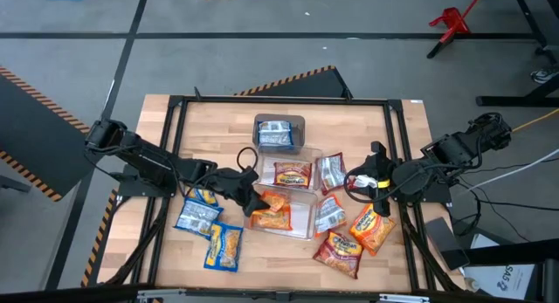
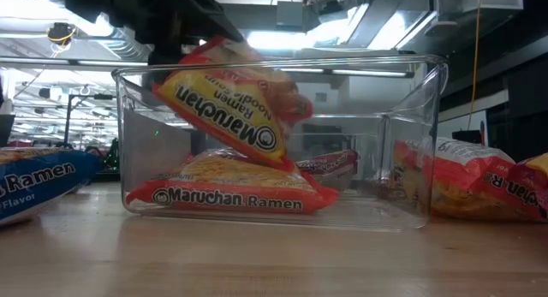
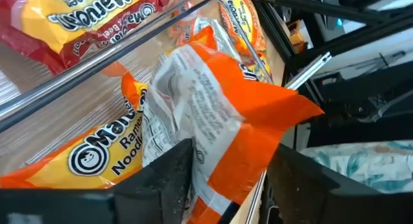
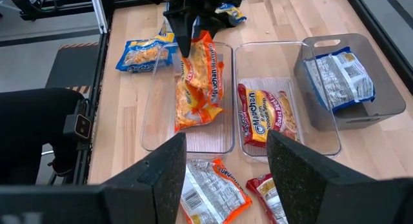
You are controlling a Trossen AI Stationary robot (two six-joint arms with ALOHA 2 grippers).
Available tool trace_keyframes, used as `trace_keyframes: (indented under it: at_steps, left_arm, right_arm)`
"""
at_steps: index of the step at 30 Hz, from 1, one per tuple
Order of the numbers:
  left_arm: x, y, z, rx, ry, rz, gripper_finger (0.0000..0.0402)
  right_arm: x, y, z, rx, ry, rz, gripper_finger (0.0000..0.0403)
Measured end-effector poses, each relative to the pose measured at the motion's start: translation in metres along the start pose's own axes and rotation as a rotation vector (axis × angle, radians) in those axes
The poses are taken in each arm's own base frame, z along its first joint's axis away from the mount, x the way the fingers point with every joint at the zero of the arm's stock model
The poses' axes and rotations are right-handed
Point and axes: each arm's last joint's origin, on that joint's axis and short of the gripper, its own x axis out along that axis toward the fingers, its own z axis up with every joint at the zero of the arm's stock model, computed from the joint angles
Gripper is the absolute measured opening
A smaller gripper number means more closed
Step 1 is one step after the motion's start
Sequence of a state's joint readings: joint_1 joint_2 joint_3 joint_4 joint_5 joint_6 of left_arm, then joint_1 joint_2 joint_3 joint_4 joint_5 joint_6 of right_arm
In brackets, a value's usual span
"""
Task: Sort Maruchan noodles
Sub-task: Put the middle orange noodle pack into the bottom transparent bin
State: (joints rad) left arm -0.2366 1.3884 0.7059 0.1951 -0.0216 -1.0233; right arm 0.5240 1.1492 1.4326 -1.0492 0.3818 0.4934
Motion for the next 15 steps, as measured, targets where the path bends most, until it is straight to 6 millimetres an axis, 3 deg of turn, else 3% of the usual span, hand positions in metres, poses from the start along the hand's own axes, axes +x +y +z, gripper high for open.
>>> trace_keyframes:
  at_steps: [9,15]
  left_arm:
    - [-0.004,0.011,0.023,-0.070,0.149,-0.118,0.0194]
    - [-0.005,0.015,0.025,-0.084,0.203,-0.130,0.0195]
  right_arm:
    - [0.002,0.000,0.000,0.001,-0.018,-0.022,0.0198]
    - [0.031,0.008,-0.007,-0.109,-0.111,-0.019,0.0198]
